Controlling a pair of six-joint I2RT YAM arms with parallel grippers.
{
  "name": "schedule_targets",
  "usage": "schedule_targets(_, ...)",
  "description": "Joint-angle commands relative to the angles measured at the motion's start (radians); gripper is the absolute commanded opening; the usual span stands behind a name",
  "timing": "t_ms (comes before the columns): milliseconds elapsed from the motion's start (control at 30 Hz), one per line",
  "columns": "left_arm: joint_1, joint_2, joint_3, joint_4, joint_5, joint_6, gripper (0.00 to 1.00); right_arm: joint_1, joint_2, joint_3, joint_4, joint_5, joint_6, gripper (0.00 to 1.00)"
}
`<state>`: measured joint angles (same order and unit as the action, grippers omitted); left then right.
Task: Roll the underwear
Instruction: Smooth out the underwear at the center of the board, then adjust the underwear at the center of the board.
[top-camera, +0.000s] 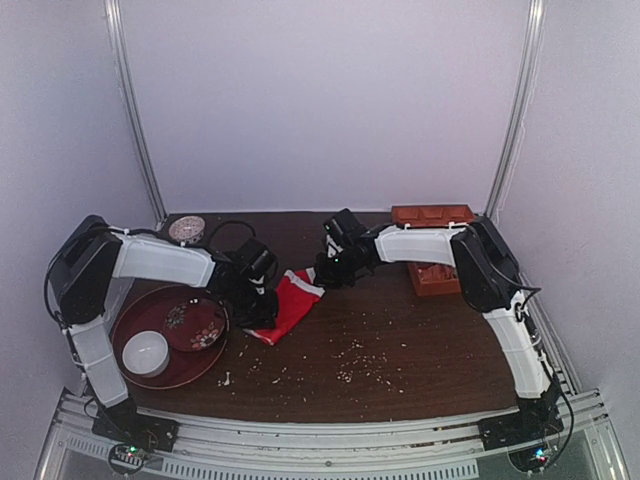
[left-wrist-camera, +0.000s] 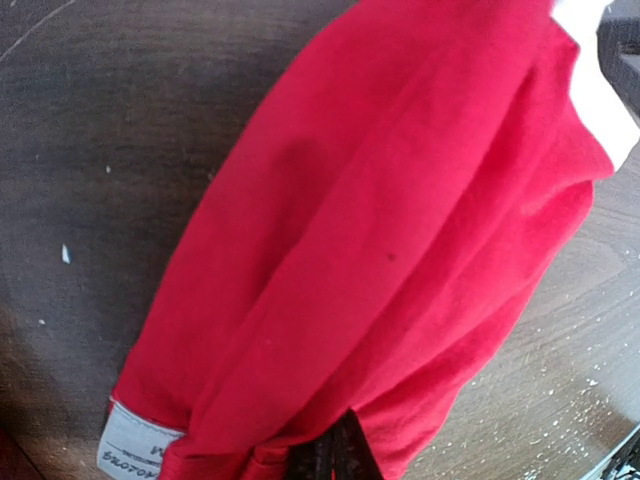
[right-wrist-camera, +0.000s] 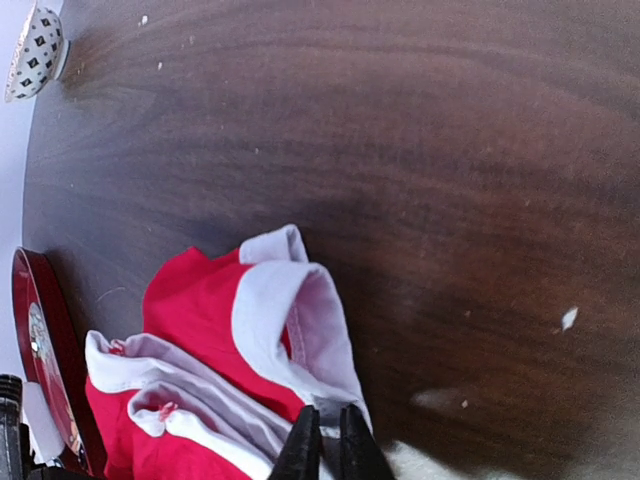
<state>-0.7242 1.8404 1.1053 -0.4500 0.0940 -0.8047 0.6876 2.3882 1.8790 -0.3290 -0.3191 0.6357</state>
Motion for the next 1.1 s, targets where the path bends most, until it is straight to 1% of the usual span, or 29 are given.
schedule_targets(0,0.014,0.013,0.033,-0.041,-0.028,0.036,0.08,-0.005,-0.045,-0.043,0.041,0.002,-0.047,0.14)
schedule_targets(100,0.015,-0.018,0.074,-0.061,-0.038,0.052,0.14,-0.005,-0.113,-0.099,0.096,0.007,-0.045,0.19)
schedule_targets(233,0.015,-0.041,0.141,-0.114,-0.061,0.090,0.21,-0.005,-0.194,-0.175,0.119,0.026,-0.036,0.21)
schedule_targets(267,0.016,-0.046,0.153,-0.120,-0.066,0.098,0.23,-0.005,-0.214,-0.198,0.127,0.026,-0.030,0.21)
schedule_targets(300,0.028,-0.046,0.176,-0.131,-0.085,0.110,0.27,-0.005,-0.264,-0.261,0.144,0.026,-0.015,0.21)
schedule_targets(367,0.051,-0.038,0.181,-0.136,-0.089,0.114,0.27,-0.005,-0.301,-0.317,0.167,0.029,-0.003,0.20)
schedule_targets(433,0.077,-0.027,0.182,-0.143,-0.094,0.112,0.18,-0.005,-0.335,-0.376,0.191,0.019,0.009,0.16)
schedule_targets(467,0.088,-0.022,0.182,-0.145,-0.097,0.116,0.17,-0.004,-0.349,-0.400,0.198,0.013,0.011,0.16)
schedule_targets(633,0.121,0.027,0.202,-0.190,-0.149,0.133,0.18,0.008,-0.407,-0.491,0.213,0.000,0.013,0.16)
schedule_targets(700,0.128,0.042,0.196,-0.182,-0.149,0.134,0.19,0.012,-0.425,-0.519,0.220,-0.001,0.017,0.16)
schedule_targets(933,0.133,0.116,0.182,-0.151,-0.071,0.133,0.17,0.013,-0.454,-0.567,0.229,-0.004,0.020,0.16)
schedule_targets(1067,0.114,0.098,0.147,-0.132,-0.045,0.125,0.15,0.013,-0.466,-0.580,0.225,-0.003,0.011,0.16)
